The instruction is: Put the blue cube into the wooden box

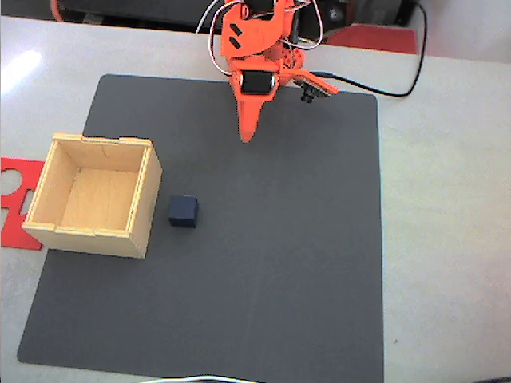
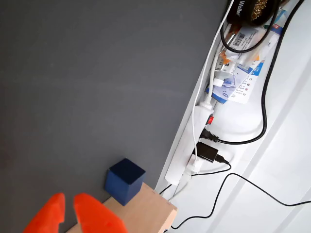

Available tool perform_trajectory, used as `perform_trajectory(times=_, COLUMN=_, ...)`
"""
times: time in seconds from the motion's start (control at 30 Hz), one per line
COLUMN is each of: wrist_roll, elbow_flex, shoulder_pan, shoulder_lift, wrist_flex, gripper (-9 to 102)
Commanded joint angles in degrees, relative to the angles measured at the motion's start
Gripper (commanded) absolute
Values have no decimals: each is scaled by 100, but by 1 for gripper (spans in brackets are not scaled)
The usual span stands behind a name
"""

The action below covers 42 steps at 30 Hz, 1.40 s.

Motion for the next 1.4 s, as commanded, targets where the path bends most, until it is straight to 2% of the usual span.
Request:
perform_trajectory(times=0.0, wrist_roll=-791, elbow_flex=26, shoulder_pan=-272, shoulder_lift=88, wrist_flex=44, gripper=0)
perform_trajectory(times=0.37, wrist_roll=-905, elbow_flex=35, shoulder_pan=-369, shoulder_lift=88, wrist_flex=70, gripper=0)
perform_trajectory(times=0.5, wrist_roll=-967, elbow_flex=35, shoulder_pan=-422, shoulder_lift=88, wrist_flex=88, gripper=9)
perform_trajectory(times=0.67, wrist_roll=-923, elbow_flex=35, shoulder_pan=-325, shoulder_lift=88, wrist_flex=114, gripper=11)
perform_trajectory(times=0.77, wrist_roll=-492, elbow_flex=9, shoulder_pan=281, shoulder_lift=88, wrist_flex=9, gripper=19)
perform_trajectory(times=0.87, wrist_roll=-475, elbow_flex=35, shoulder_pan=1292, shoulder_lift=88, wrist_flex=-299, gripper=22)
perform_trajectory(times=0.93, wrist_roll=-510, elbow_flex=-9, shoulder_pan=1608, shoulder_lift=79, wrist_flex=-325, gripper=24)
perform_trajectory(times=1.23, wrist_roll=-501, elbow_flex=-26, shoulder_pan=1925, shoulder_lift=-9, wrist_flex=-817, gripper=26)
perform_trajectory(times=1.37, wrist_roll=-422, elbow_flex=-422, shoulder_pan=1978, shoulder_lift=-1257, wrist_flex=-1582, gripper=27)
